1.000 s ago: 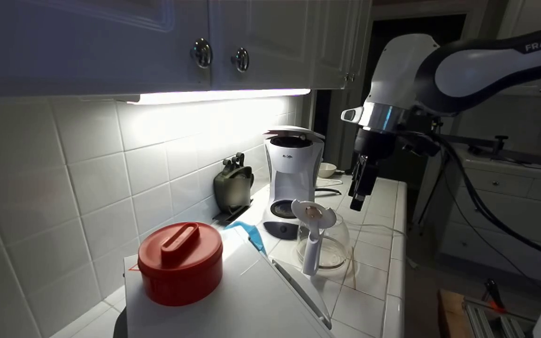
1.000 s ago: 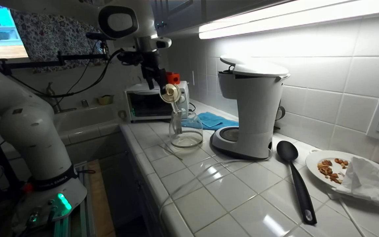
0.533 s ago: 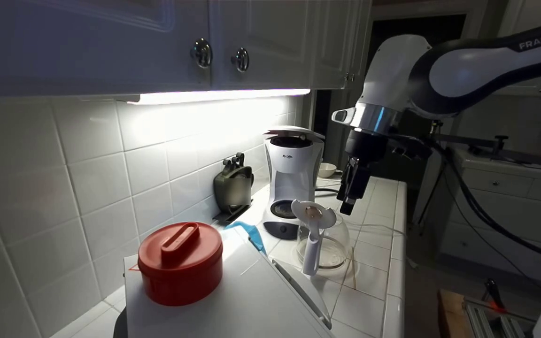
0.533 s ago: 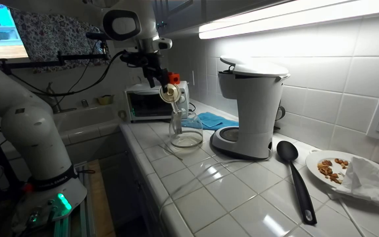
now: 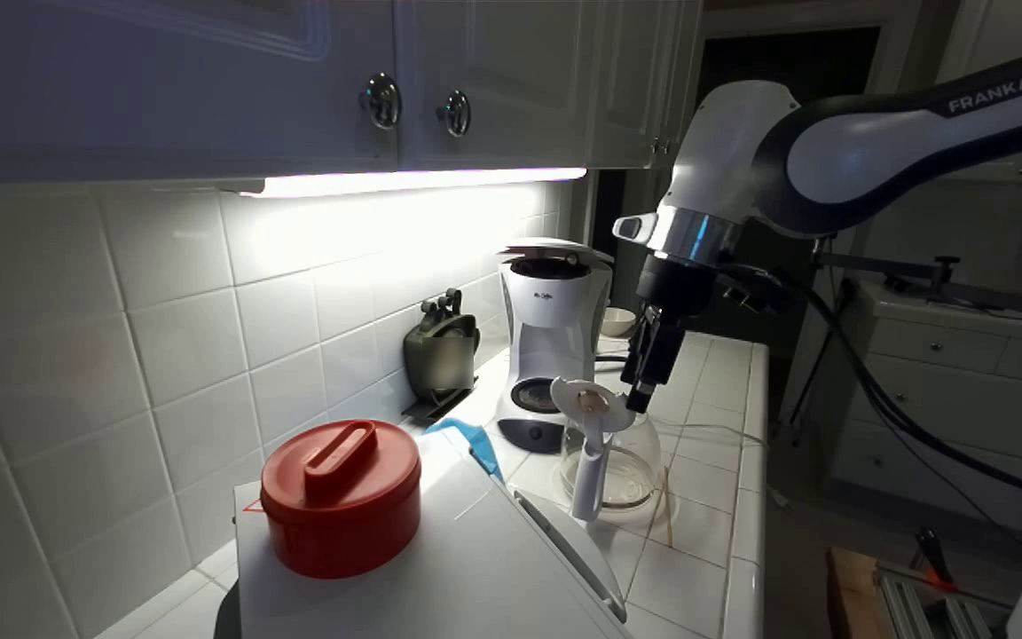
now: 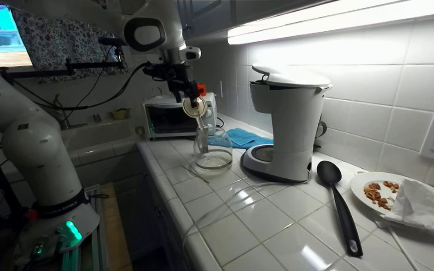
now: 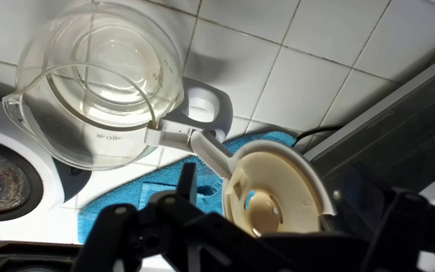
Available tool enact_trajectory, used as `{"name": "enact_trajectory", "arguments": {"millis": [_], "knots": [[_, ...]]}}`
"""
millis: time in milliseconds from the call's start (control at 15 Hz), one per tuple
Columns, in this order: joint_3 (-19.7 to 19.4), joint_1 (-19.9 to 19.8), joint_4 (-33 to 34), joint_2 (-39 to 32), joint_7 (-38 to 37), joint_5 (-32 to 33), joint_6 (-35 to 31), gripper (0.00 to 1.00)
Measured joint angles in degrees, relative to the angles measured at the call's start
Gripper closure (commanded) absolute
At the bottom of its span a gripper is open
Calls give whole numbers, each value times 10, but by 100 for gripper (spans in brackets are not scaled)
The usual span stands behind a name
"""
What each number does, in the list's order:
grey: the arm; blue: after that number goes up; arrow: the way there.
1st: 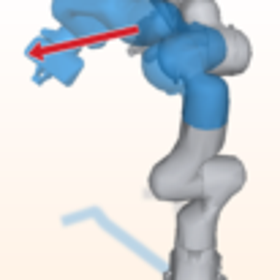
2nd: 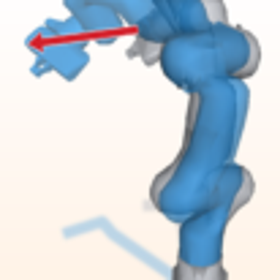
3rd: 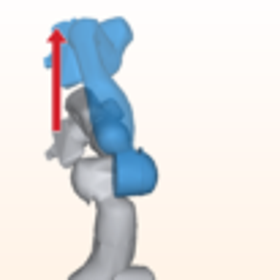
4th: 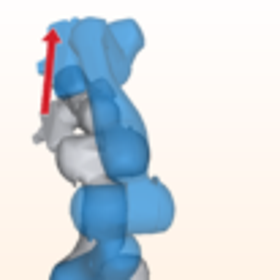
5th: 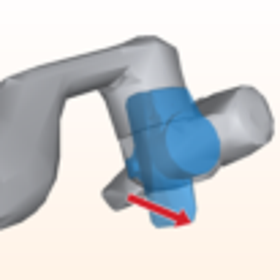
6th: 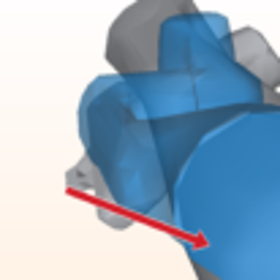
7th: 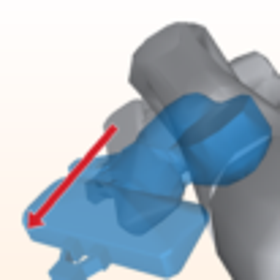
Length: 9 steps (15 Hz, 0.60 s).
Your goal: Close the lid of the coffee pot
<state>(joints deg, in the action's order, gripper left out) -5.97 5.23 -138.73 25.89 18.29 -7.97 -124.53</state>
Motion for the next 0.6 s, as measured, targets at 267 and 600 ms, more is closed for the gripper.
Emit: {"name": "enact_trajectory", "arguments": {"millis": [267, 600], "knots": [[1, -5, 3, -9, 0, 5, -17, 0], [1, -19, 9, -21, -2, 18, -29, 0]]}}
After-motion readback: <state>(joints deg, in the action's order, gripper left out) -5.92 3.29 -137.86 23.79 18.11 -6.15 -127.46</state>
